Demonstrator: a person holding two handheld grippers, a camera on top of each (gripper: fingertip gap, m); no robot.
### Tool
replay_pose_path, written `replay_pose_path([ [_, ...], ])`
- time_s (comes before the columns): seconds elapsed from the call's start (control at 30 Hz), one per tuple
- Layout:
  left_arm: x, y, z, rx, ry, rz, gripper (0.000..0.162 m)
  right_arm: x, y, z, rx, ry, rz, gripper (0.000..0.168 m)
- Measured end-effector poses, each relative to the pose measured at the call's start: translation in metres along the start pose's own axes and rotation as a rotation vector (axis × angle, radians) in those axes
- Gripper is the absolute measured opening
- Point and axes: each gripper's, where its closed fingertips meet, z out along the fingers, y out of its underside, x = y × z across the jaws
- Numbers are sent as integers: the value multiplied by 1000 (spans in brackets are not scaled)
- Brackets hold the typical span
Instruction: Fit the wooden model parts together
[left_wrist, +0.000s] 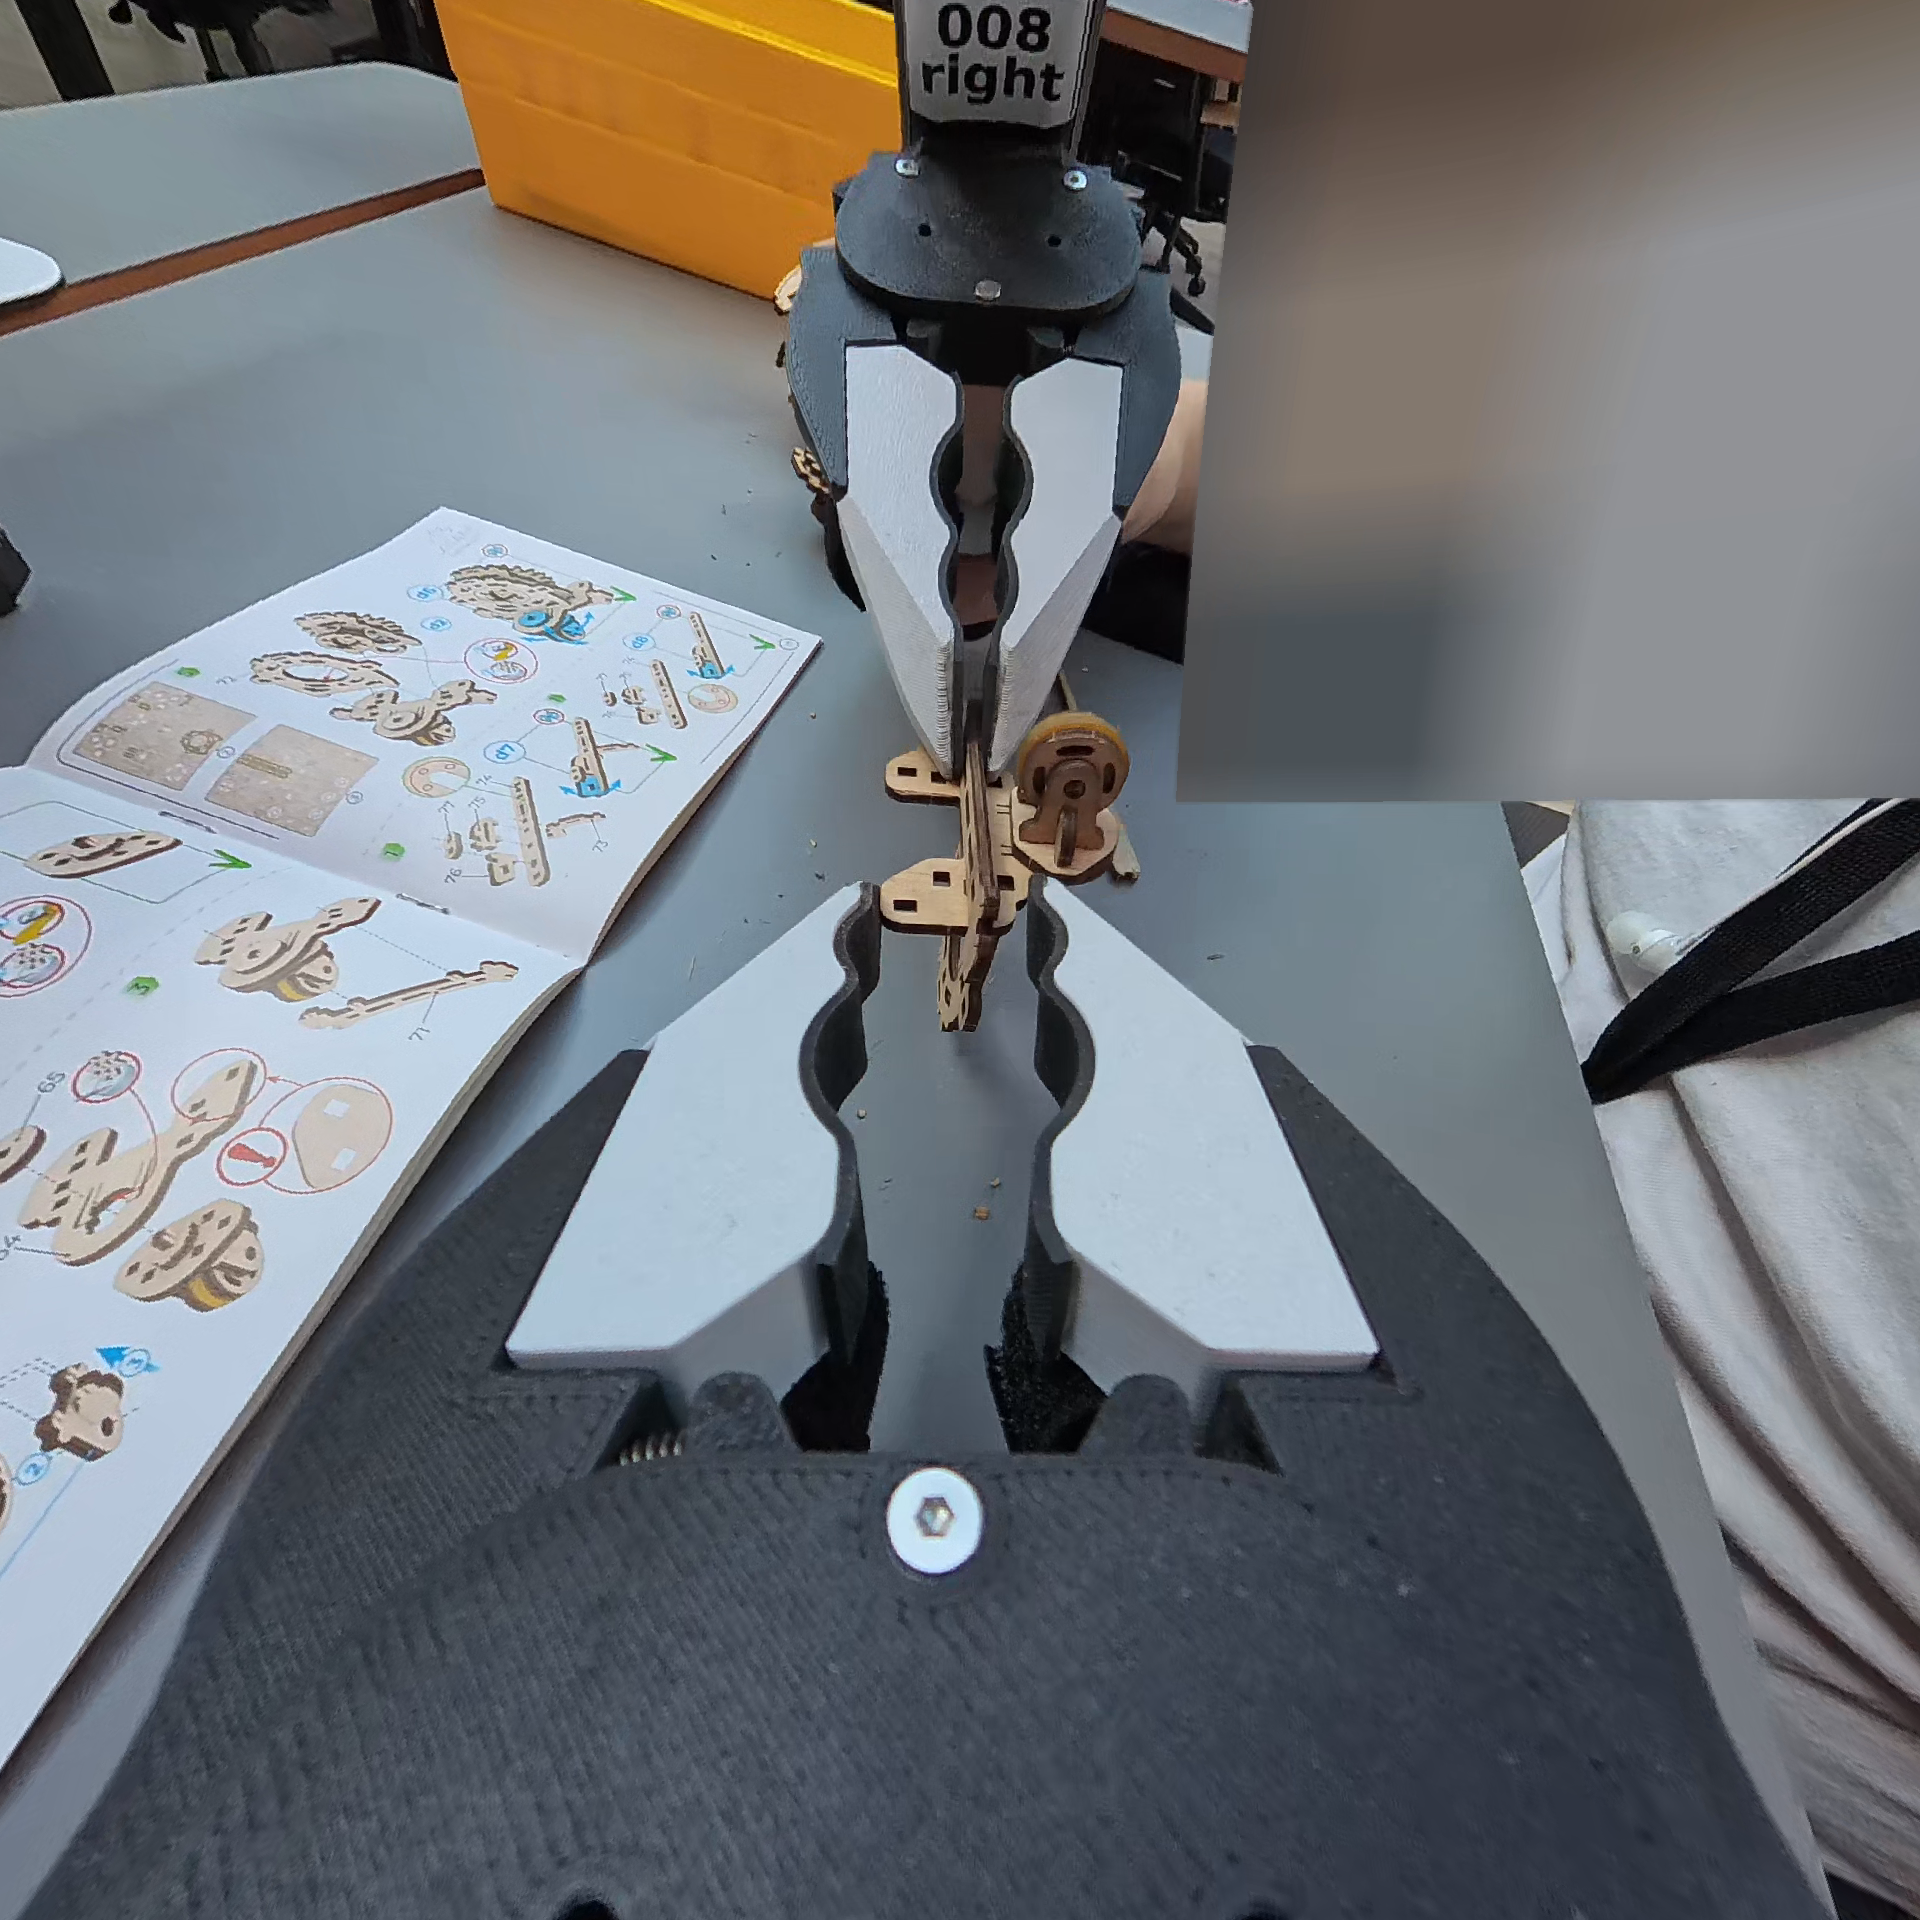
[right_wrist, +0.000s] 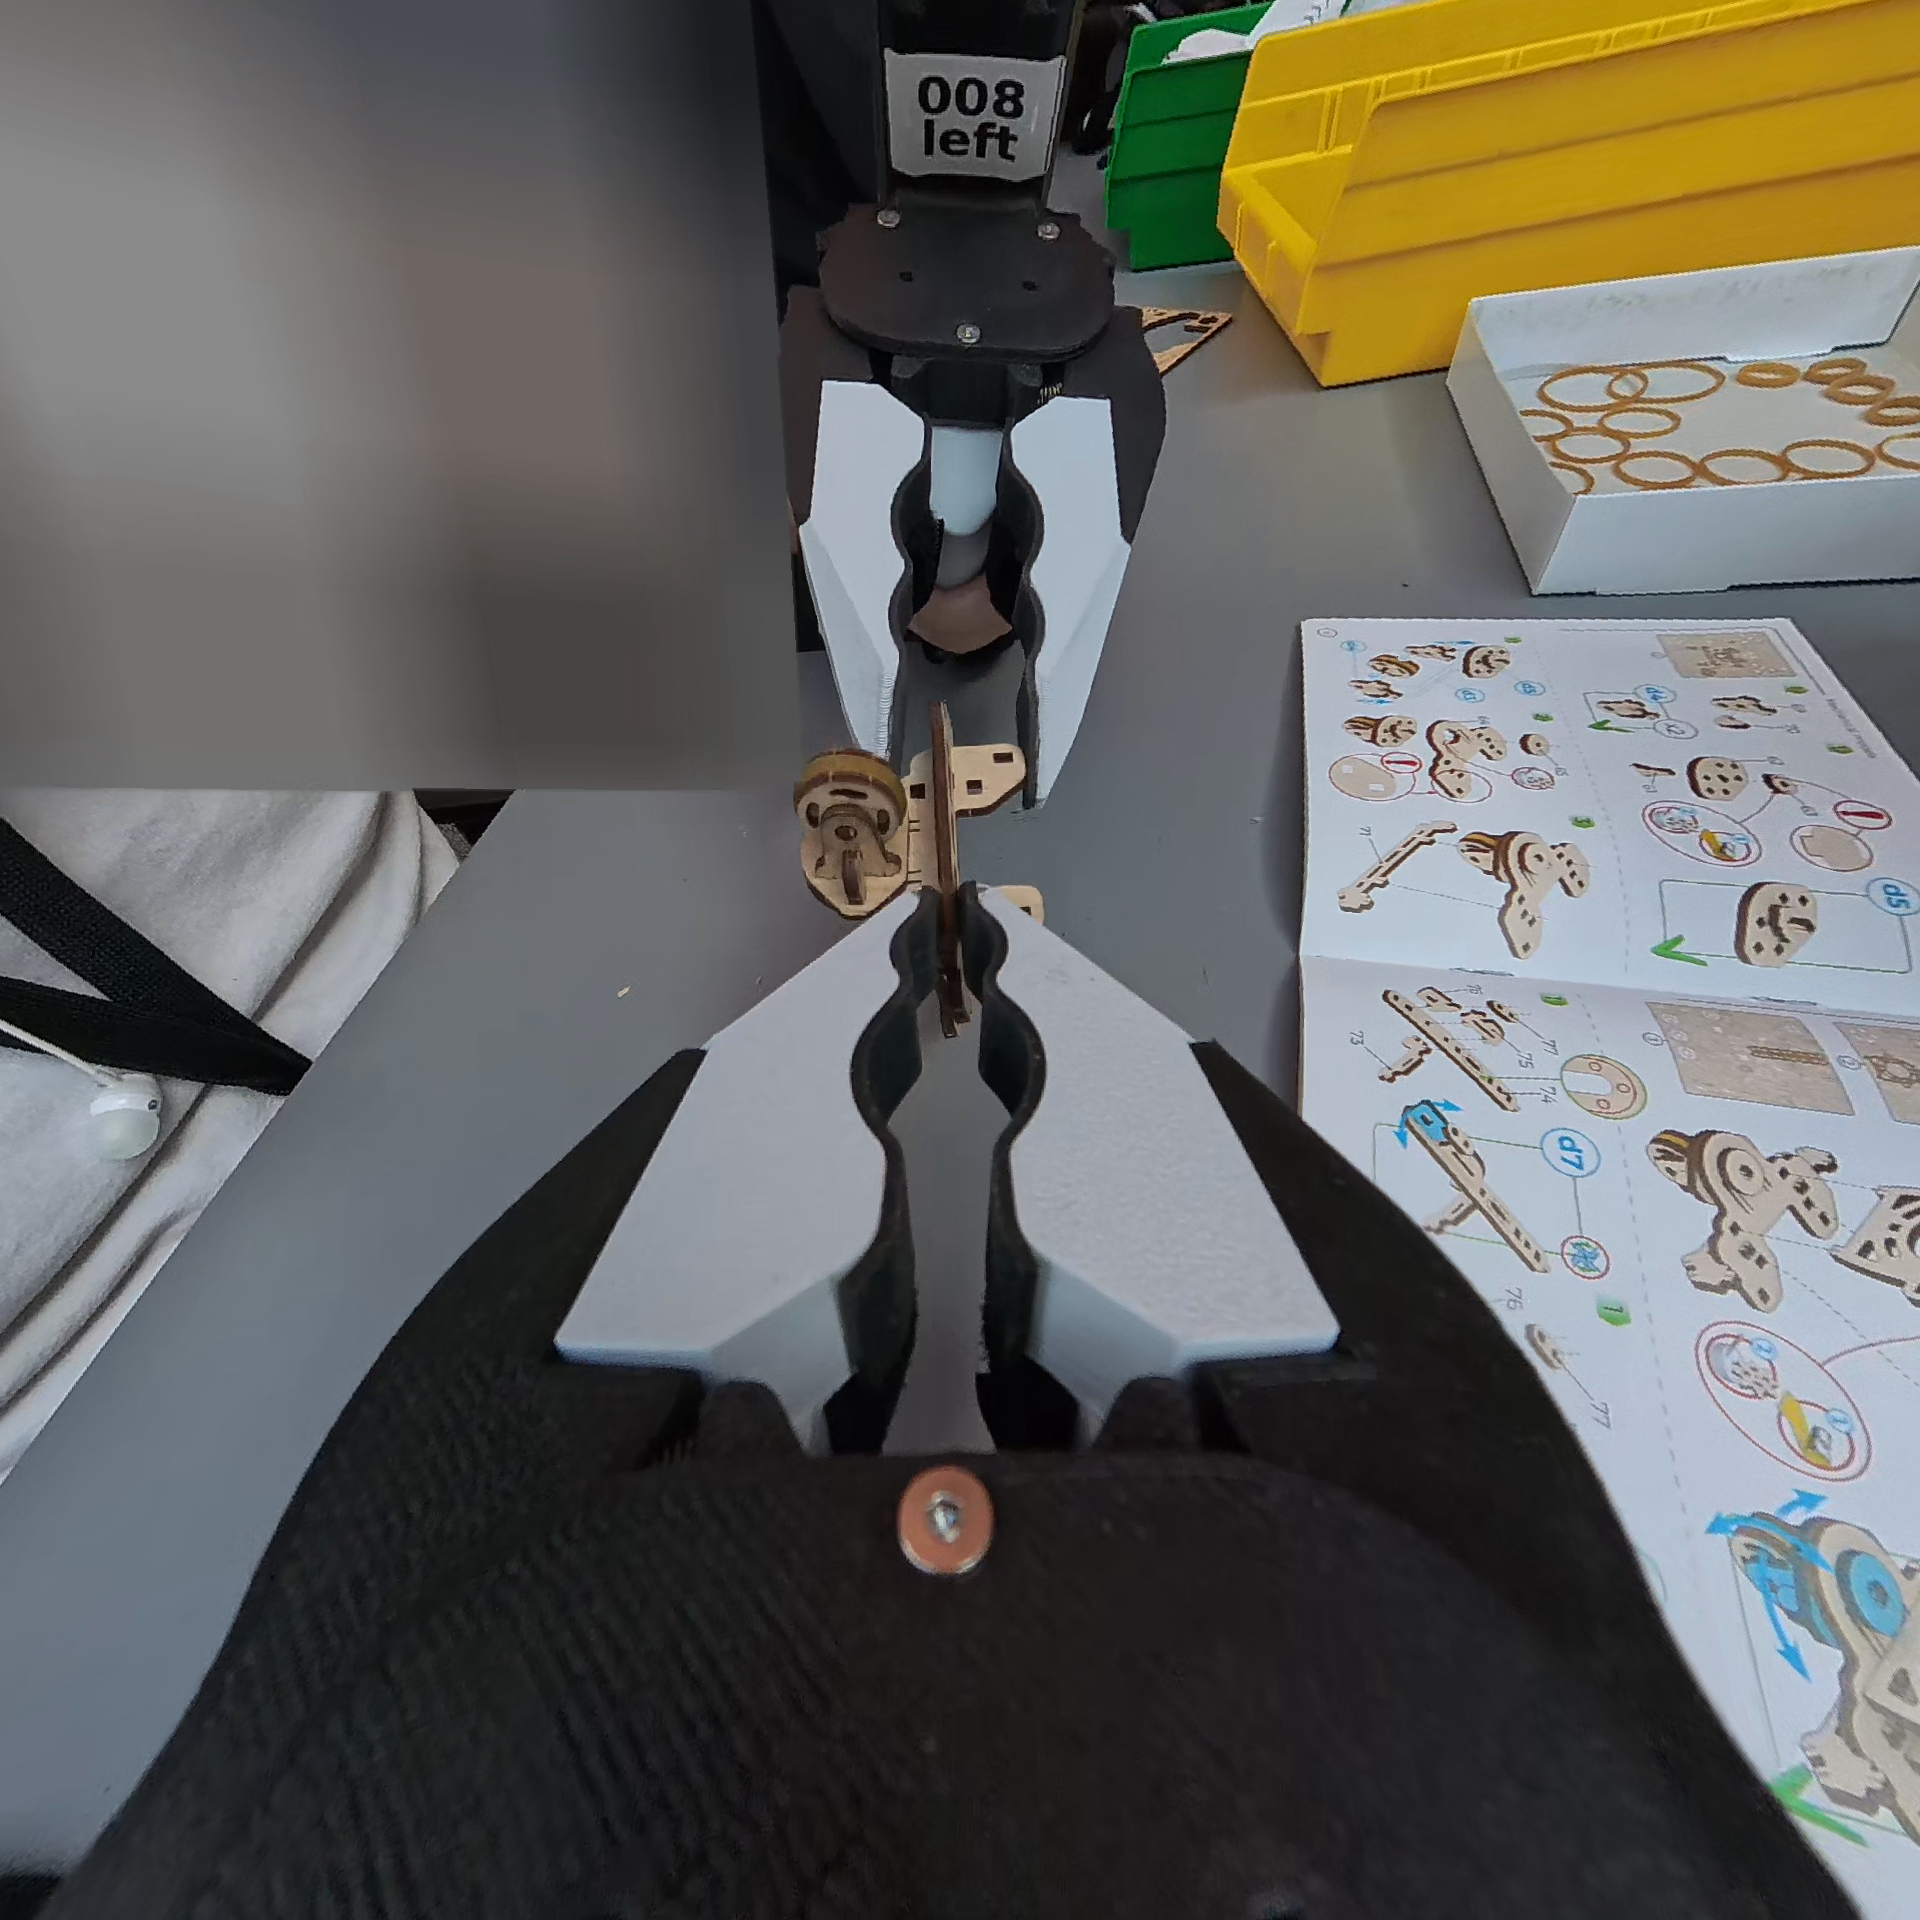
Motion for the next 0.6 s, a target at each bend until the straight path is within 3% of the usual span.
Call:
replay_pose_path([
  [0.23,-6,6,2,-26,-20,-14,26,7,-7,-7,60,11,102,9],
  [0.37,-8,5,2,-21,-24,-26,26,18,-3,-24,75,68,433,3],
  [0.47,-11,5,2,-19,-35,-37,26,7,6,-26,82,-24,767,3],
  [0.6,-14,4,2,-19,-51,-54,26,2,13,-18,158,-58,969,6],
])
